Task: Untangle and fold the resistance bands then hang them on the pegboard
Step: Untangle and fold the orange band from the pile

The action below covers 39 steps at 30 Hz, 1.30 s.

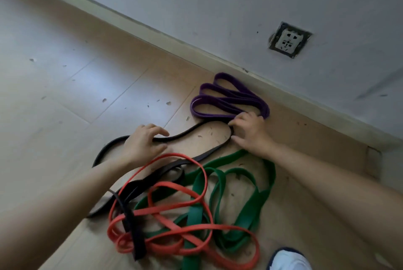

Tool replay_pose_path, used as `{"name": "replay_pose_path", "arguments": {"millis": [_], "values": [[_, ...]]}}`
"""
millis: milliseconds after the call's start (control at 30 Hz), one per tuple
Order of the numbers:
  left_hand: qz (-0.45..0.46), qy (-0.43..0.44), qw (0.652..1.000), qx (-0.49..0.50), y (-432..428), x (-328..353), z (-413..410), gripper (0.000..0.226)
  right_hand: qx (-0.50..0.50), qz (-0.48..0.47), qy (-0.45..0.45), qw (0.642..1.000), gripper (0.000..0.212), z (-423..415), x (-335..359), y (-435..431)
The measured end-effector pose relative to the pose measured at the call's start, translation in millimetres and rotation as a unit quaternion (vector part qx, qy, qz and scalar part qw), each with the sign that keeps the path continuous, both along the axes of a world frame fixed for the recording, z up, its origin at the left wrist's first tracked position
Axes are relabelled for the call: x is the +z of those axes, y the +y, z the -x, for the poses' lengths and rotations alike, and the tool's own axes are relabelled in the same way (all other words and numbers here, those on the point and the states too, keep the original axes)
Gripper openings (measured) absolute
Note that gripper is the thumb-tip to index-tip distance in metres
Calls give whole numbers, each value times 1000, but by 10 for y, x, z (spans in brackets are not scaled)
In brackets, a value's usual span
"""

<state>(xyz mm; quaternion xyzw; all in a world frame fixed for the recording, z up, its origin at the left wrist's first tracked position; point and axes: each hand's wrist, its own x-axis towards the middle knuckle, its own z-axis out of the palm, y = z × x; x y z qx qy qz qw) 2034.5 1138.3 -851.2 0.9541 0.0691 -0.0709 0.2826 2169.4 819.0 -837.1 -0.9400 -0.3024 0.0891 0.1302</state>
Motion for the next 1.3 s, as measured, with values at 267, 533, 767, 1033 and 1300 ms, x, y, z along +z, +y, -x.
{"name": "replay_pose_path", "arguments": {"millis": [267, 533, 767, 1033, 1300], "values": [[104, 134, 984, -46, -198, -2, 831, 100, 43, 119, 235, 964, 50, 872, 126, -7], [83, 145, 985, -47, -333, 370, 1260, 27, 23, 189, 412, 891, 44, 1398, 610, 33], [45, 151, 985, -70, -138, 1300, 1682, 22, 98, 309, 333, 885, 51, 1724, 1291, 95], [169, 136, 976, -24, -125, 2763, 2192, 25, 110, 84, 245, 960, 56, 2230, 2358, 485], [166, 66, 981, -70, -166, 3951, 2615, 11, 158, -78, 310, 934, 50, 2758, 3286, 889]]}}
